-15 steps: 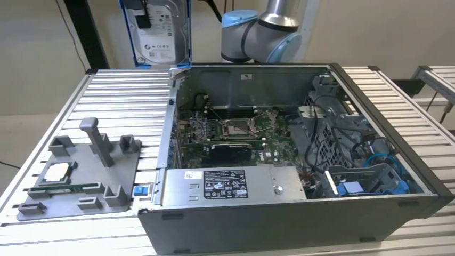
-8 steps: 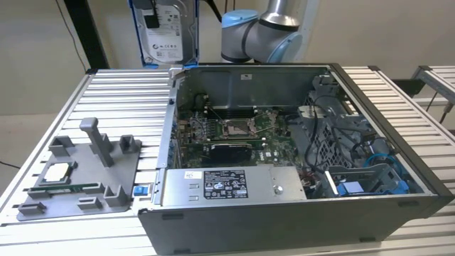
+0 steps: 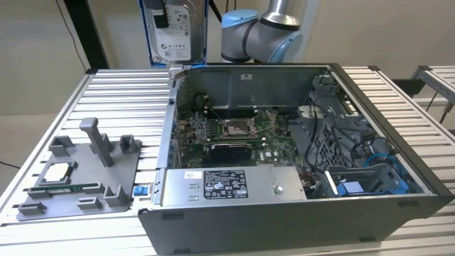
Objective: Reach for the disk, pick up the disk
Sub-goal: 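Pick up the disk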
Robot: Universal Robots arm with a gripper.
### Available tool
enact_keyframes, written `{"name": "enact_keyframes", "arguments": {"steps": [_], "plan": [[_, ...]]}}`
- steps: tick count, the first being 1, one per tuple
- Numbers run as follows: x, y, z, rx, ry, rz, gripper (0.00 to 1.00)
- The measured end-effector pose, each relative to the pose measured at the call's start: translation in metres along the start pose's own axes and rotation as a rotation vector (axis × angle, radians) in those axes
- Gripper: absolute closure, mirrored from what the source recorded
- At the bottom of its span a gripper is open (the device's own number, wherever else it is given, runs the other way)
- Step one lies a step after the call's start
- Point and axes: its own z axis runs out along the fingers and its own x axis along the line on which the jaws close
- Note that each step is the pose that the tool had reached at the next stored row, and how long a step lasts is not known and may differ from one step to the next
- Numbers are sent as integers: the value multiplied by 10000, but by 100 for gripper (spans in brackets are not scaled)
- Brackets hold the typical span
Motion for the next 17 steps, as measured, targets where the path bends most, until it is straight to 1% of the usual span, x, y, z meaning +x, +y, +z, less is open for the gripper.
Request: {"name": "enact_keyframes", "arguments": {"steps": [8, 17], "plan": [[3, -141, 8, 2, -34, 2, 100], [7, -272, 15, 1, -37, 2, 100]]}}
